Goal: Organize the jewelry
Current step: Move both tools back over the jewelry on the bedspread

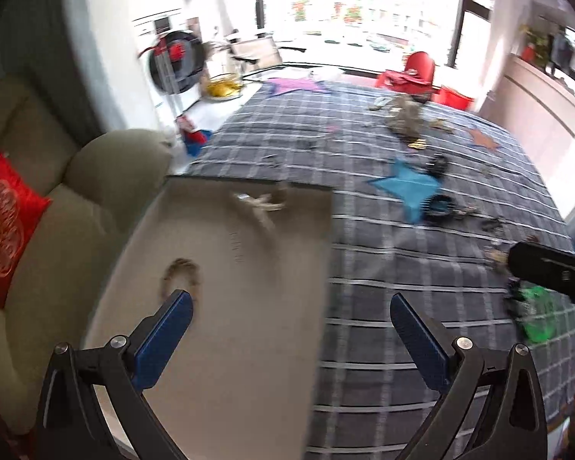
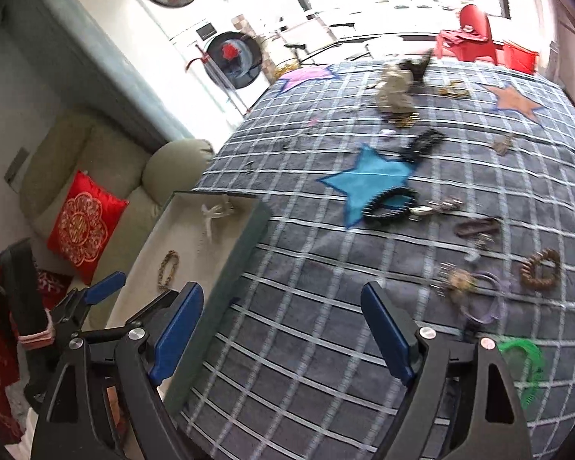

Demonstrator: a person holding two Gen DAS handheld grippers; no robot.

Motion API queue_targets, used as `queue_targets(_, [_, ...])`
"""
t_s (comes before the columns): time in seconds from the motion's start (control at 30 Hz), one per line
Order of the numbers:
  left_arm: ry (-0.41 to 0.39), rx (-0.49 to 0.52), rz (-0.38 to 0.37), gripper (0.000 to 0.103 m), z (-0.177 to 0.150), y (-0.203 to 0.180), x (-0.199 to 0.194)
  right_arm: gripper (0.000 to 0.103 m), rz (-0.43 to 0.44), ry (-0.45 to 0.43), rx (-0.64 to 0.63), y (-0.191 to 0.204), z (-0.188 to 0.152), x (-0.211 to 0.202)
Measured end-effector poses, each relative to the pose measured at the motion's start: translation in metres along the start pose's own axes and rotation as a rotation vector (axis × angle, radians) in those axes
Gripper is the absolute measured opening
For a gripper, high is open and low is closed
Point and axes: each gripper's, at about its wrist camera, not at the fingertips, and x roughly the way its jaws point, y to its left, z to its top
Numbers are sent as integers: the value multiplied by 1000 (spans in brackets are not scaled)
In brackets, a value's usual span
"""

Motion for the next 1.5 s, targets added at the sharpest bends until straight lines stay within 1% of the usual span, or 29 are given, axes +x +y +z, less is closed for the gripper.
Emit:
queue_targets(0.1, [-2, 39, -27, 103, 2, -23, -3, 86, -45, 28, 24, -24, -5, -9])
queue_targets(0.27, [26, 82, -57, 103, 2, -55, 3, 86, -194, 63, 70, -74, -20, -22])
queue_targets(0.37, [51, 93, -79, 103, 2, -72, 11, 86, -237, 64, 137, -109, -30, -35])
queue_targets(0.47, [63, 111, -81, 103, 1, -87, 19, 86, -282, 56, 199, -141, -40, -47])
queue_targets(0.6, [88, 131, -85, 103, -1, -102, 33, 86, -329, 58, 235, -166, -55, -59])
queue_targets(0.8, [128, 141, -79, 103, -3, -113, 54, 86, -362, 87, 185, -167, -72, -52])
queue_targets(0.9, [132, 152, -80, 103, 0, -119, 61, 86, -374, 96, 164, -165, -77, -45])
queue_targets(1.13, [106, 168, -83, 103, 24, -131, 84, 86, -416, 105, 156, -166, -76, -33])
queue_targets(1.23, [97, 177, -83, 103, 36, -135, 99, 86, -443, 107, 128, -163, -75, -29])
queue_targets(1.3, [105, 179, -78, 97, 41, -136, 109, 86, -459, 107, 114, -162, -74, -27])
queue_targets(1.5, [148, 186, -66, 97, 54, -141, 140, 86, -514, 101, 75, -157, -72, -20])
